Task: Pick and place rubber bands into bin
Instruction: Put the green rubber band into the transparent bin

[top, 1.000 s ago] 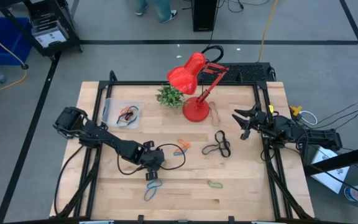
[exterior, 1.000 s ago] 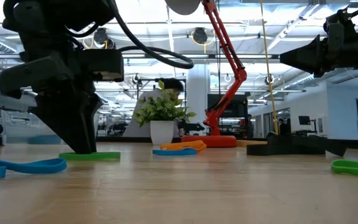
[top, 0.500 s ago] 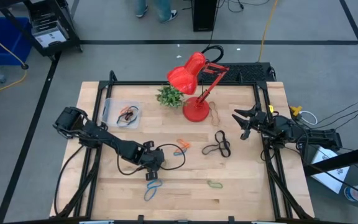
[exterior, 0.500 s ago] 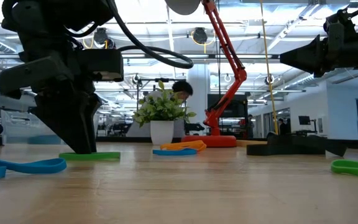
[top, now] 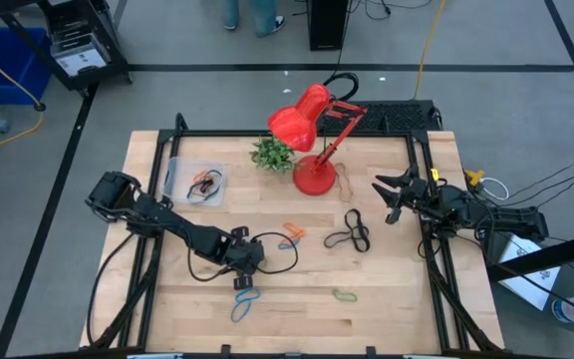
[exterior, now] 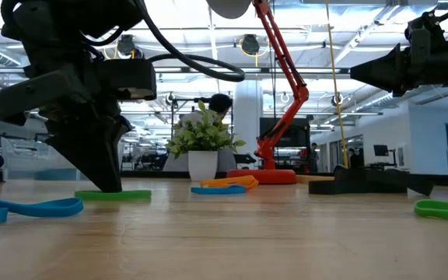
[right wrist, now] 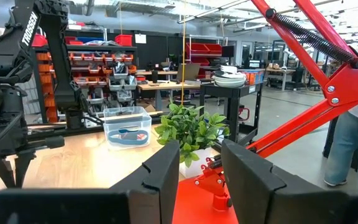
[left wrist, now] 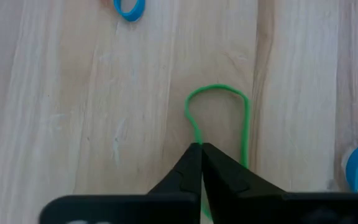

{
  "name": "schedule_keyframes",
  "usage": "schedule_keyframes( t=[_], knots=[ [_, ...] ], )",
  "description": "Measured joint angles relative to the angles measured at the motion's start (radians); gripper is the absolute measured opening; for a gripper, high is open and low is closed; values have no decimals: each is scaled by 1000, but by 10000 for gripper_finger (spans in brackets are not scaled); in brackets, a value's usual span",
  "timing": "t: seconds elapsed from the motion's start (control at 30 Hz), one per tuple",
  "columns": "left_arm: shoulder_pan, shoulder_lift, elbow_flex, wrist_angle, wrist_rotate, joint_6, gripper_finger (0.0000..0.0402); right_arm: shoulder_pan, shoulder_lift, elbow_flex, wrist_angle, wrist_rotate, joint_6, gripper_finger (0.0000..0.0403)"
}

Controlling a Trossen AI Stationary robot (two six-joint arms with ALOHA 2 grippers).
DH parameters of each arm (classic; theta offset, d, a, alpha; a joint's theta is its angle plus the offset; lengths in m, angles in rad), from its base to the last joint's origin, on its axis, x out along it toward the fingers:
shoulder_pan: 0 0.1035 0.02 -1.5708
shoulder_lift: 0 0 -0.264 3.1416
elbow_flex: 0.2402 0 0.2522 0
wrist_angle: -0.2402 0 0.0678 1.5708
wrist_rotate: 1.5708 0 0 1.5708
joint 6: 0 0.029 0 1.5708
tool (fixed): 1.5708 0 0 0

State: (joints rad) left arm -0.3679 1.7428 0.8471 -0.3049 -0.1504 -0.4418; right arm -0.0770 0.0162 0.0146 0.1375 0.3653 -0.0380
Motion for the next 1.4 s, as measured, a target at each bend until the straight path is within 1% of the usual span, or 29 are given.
schedule_keyframes(
  t=[0.07,0.2,0.27,0.43,0.5,0.57,0.67,0.97,1.1,1.27,1.33,1.4],
  knots=[
    [0,0,0,0,-6,14,9,0,0,0,0,0,0,114],
    [0,0,0,0,-20,18,16,0,0,0,0,0,0,114],
    [0,0,0,0,-23,19,10,0,0,0,0,0,0,114],
    [1,-51,-5,-18,-33,30,5,0,0,0,0,0,0,114],
    [4,-101,-10,-44,-41,48,4,0,0,0,0,0,0,114],
    [6,-160,-4,-32,-46,69,4,0,0,0,0,0,0,114],
    [13,-259,-5,-74,-69,94,3,0,0,0,0,0,0,114],
    [49,-572,-4,-74,-151,224,3,0,2,0,7,0,0,114],
    [63,-687,-3,-66,-175,288,3,0,2,0,7,0,0,114],
    [85,-772,-2,-72,-199,345,2,0,2,0,7,0,0,114],
    [96,-786,-2,-95,-233,362,3,0,2,0,7,0,0,114],
    [108,-801,-2,-148,-296,367,3,0,2,0,7,0,0,114]
  ],
)
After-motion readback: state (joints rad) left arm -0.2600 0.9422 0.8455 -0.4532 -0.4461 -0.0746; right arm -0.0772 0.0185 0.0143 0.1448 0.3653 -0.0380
